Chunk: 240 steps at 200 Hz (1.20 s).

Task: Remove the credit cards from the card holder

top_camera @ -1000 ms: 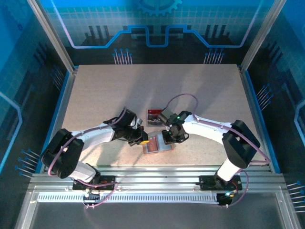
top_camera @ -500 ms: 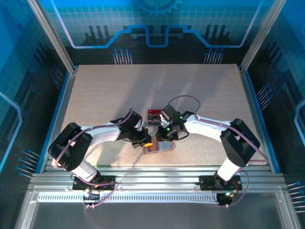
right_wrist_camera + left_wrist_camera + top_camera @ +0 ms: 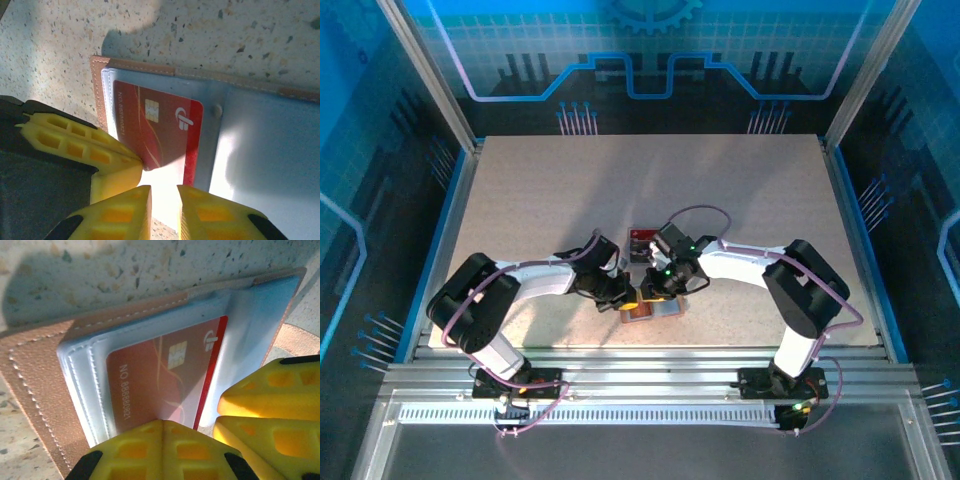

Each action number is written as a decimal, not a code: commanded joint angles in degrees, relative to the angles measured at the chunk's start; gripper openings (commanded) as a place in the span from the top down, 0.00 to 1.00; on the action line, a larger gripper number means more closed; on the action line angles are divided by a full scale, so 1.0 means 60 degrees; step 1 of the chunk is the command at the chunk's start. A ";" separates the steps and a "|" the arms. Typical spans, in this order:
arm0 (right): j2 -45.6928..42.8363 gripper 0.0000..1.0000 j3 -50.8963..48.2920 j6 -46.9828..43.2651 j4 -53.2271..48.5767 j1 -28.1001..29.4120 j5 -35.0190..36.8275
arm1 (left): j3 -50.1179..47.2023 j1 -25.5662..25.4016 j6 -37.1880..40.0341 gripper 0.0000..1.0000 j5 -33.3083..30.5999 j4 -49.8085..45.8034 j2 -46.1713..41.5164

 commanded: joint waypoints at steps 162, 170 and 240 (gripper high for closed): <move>0.0420 0.79 -0.0339 0.0149 0.0303 -0.0140 0.0046 | 0.0120 -0.0042 0.0275 1.00 -0.0313 -0.0540 -0.0051; 0.0385 0.78 -0.0319 0.0091 0.0119 -0.0133 0.0175 | 0.0132 -0.0051 0.0286 1.00 -0.0367 -0.0579 -0.0045; 0.0280 0.76 -0.0222 -0.0105 -0.0520 -0.0134 0.0725 | 0.0089 -0.0047 0.0332 1.00 -0.0482 -0.0745 -0.0125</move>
